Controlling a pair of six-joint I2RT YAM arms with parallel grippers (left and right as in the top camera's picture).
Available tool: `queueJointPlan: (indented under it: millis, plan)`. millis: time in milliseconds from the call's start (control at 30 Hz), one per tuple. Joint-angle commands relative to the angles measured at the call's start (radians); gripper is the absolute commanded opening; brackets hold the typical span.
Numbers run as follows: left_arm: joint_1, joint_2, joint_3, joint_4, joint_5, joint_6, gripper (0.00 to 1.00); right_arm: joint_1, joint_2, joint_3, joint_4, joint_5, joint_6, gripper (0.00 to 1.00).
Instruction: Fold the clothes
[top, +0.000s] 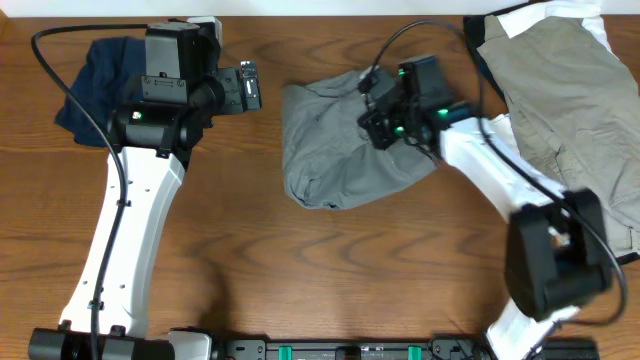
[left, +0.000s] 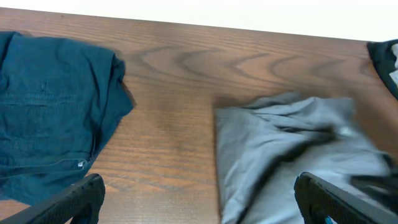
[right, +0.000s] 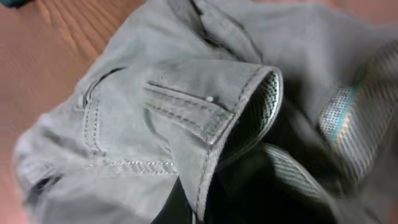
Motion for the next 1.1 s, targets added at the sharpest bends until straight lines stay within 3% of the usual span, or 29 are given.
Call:
queueJointPlan:
  millis: [0, 167, 300, 500, 633, 767, 1067]
  plan:
    - [0.004, 0.002, 0.003, -0.004, -0.013, 0.018, 0.98, -0.063, -0.085, 0.022, -0.095, 0.021, 0.087, 0.01]
    - [0.004, 0.002, 0.001, -0.004, -0.013, 0.018, 0.98, -0.099, -0.020, 0.007, -0.276, 0.029, 0.092, 0.01]
    - [0.004, 0.005, -0.001, -0.007, -0.020, 0.023, 0.98, -0.108, 0.076, 0.006, -0.385, 0.071, 0.188, 0.01]
    - [0.004, 0.029, -0.003, -0.010, -0.019, 0.025, 0.98, -0.133, 0.137, 0.006, -0.496, 0.069, 0.293, 0.01]
    - [0.004, 0.058, -0.004, -0.010, -0.019, 0.025, 0.98, -0.135, 0.121, 0.006, -0.520, 0.050, 0.272, 0.02]
    - [0.004, 0.086, -0.004, -0.009, -0.019, 0.025, 0.98, -0.135, 0.086, 0.006, -0.542, -0.077, 0.151, 0.22]
    - [0.004, 0.105, -0.004, 0.018, -0.019, 0.025, 0.98, -0.136, -0.068, 0.006, -0.722, -0.133, -0.035, 0.38]
